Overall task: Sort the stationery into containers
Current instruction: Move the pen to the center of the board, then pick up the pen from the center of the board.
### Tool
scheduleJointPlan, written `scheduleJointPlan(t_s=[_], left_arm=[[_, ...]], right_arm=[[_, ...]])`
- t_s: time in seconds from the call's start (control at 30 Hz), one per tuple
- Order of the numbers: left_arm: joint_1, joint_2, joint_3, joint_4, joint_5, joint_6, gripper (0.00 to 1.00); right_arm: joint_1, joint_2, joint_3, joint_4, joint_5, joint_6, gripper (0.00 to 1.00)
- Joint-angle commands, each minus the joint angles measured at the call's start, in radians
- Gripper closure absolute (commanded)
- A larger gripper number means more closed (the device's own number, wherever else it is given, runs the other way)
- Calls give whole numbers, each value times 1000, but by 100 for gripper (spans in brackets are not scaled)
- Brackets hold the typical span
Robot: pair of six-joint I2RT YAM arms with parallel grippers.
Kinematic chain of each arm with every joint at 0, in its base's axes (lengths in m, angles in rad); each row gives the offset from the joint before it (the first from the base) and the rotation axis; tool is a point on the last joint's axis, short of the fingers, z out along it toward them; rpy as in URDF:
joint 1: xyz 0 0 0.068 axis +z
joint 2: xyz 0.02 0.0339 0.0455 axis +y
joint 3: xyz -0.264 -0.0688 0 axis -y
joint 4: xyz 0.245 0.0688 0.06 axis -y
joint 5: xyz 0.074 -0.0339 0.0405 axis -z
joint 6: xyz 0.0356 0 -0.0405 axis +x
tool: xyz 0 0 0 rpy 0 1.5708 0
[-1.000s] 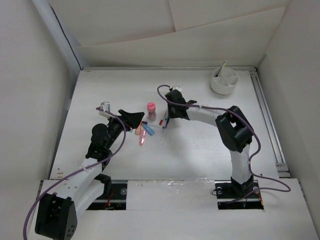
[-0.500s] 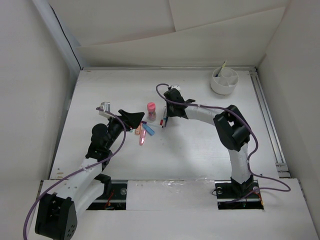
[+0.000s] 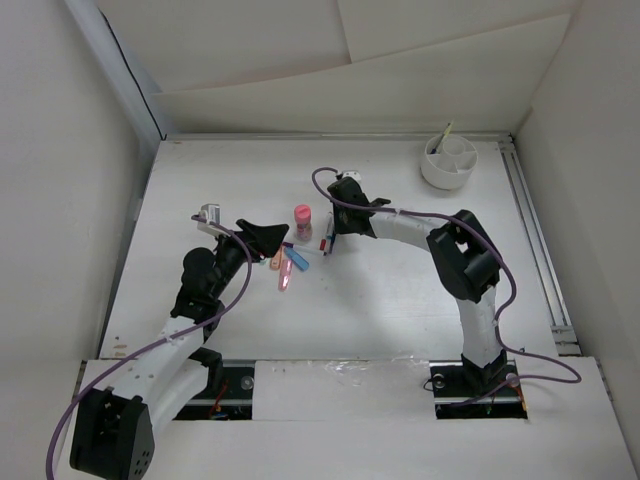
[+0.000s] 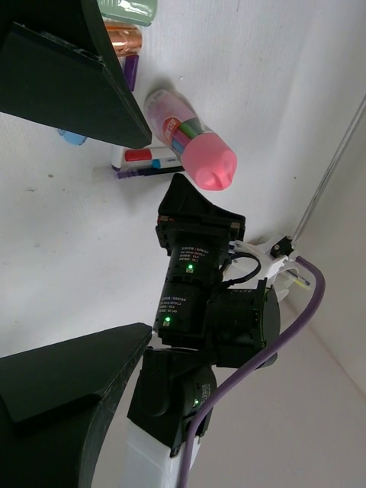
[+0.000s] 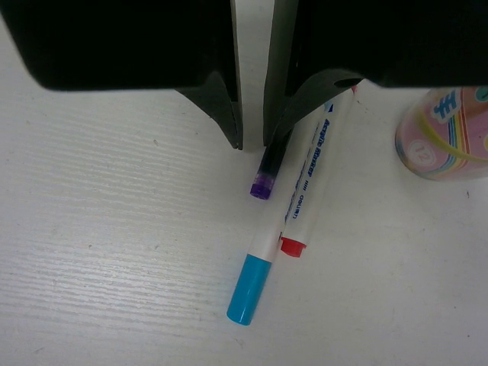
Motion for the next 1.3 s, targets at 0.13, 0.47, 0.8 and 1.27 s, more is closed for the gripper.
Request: scheduleJointPlan(t_s=[0.13, 0.47, 0.8, 1.27], left_arm=[[-1, -19, 29, 36, 13, 14, 0], [-1, -28, 29, 27, 13, 14, 0], [-1, -37, 29, 26, 13, 14, 0], [-1, -37, 29, 17, 13, 14, 0]], right_arm=[[9, -84, 7, 6, 12, 2, 81], [18, -27, 53, 0, 21, 2, 70], [18, 38, 102, -9, 21, 2, 70], [8, 58, 91, -21, 39, 20, 72]])
